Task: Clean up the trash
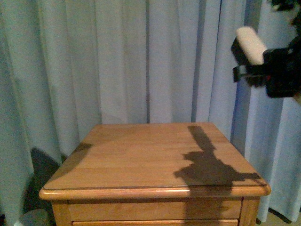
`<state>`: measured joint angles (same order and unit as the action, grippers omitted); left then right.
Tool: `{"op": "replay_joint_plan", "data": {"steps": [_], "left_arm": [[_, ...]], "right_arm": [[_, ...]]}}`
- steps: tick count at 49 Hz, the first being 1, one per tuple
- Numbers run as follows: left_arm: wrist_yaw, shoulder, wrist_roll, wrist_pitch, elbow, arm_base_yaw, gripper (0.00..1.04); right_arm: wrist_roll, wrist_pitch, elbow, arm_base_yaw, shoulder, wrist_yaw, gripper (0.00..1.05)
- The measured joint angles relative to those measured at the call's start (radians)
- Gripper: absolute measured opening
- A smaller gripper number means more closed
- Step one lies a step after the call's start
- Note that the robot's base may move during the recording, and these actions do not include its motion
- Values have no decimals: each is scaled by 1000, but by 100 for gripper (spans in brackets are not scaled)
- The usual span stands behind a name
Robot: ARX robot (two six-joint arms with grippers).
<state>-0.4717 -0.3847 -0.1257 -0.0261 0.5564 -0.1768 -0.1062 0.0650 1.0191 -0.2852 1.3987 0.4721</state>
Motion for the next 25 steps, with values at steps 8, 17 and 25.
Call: {"op": "replay_joint_plan", "data": {"steps": [8,17,25], "left_arm": [[0,0,0,0,0,0,29],[0,0,0,0,0,0,29],[0,0,0,0,0,0,29]], "right_arm": [[92,80,-145,-15,-215,112,21],[200,140,-314,-124,-496,248,21],[286,159,-431,-273,-702,428,21]]}}
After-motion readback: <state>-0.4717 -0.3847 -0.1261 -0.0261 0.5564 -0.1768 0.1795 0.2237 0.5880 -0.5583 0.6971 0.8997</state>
